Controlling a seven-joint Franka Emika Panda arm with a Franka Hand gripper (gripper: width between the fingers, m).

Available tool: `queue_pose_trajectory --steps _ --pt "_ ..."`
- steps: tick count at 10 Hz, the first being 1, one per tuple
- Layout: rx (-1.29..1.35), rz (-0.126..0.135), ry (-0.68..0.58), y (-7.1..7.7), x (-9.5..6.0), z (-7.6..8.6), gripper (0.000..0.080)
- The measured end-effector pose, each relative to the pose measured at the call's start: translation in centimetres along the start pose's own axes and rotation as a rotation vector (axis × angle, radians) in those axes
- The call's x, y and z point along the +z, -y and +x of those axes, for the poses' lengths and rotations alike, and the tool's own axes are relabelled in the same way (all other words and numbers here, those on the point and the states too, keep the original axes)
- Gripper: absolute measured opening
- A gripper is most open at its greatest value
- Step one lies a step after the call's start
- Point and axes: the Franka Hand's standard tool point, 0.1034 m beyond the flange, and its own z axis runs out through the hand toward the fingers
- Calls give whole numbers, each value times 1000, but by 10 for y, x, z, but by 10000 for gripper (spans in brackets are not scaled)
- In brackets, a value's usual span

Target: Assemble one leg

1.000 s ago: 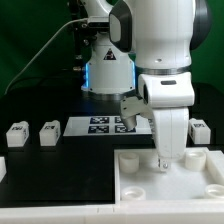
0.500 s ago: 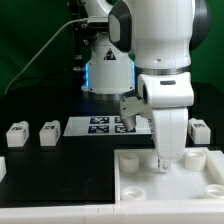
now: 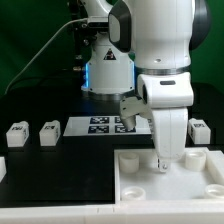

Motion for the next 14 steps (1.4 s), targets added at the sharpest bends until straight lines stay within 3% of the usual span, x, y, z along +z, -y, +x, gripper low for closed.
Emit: queue_pose_trajectory --steps 2,4,6,8,9,12,14 --pt "99 -19 1 3 -18 5 649" --pt "467 -2 -12 15 -35 28 649" --pt "818 33 -34 25 -37 48 649" --pt "1059 41 -35 33 -39 85 649" --pt "1224 54 -44 32 -38 94 649" --pt "1355 71 -47 33 -34 94 649" --pt "1372 104 -15 36 -33 92 649"
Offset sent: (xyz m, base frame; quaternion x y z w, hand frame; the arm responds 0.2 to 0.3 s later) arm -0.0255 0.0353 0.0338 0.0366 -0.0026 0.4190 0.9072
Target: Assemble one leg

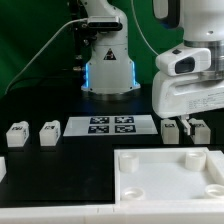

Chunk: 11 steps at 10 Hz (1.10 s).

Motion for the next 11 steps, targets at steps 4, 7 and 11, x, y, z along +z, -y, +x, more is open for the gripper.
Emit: queue_pose_trajectory --steps 4,7,11 --pt "137 32 448 7 -3 -23 649" --pt "140 52 723 12 -4 -25 649" --pt "149 63 810 13 5 -21 649"
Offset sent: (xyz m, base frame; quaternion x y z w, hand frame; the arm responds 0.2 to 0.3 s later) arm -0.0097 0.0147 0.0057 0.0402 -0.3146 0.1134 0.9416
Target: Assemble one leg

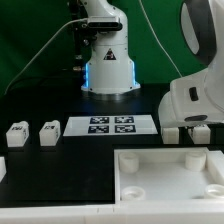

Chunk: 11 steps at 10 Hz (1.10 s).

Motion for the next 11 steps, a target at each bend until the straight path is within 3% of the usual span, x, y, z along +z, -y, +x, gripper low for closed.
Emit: queue_pose_trajectory --steps 1,5,8,11 --pt "35 17 22 1 7 0 649" --pt "69 -7 72 7 35 -8 649" --pt "77 -11 79 3 54 -9 649" --pt "71 -17 84 5 55 -11 649"
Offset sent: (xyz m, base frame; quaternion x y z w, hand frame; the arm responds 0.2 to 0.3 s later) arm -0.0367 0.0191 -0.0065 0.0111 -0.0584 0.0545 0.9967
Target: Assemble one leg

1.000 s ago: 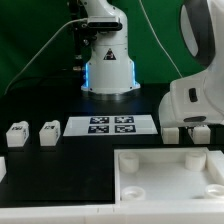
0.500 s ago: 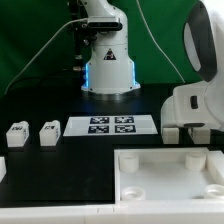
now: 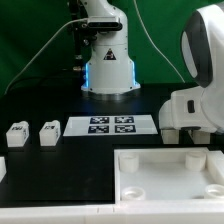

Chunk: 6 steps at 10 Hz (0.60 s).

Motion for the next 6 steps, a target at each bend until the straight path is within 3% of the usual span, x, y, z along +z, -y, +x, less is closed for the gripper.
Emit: queue_pose_trajectory --steps 2,3,4,5,6 --pt "0 0 1 0 0 0 622" --pt "0 0 1 0 0 0 441" --pt "0 0 1 0 0 0 441" --pt "0 0 1 0 0 0 287" --pt "0 0 1 0 0 0 289"
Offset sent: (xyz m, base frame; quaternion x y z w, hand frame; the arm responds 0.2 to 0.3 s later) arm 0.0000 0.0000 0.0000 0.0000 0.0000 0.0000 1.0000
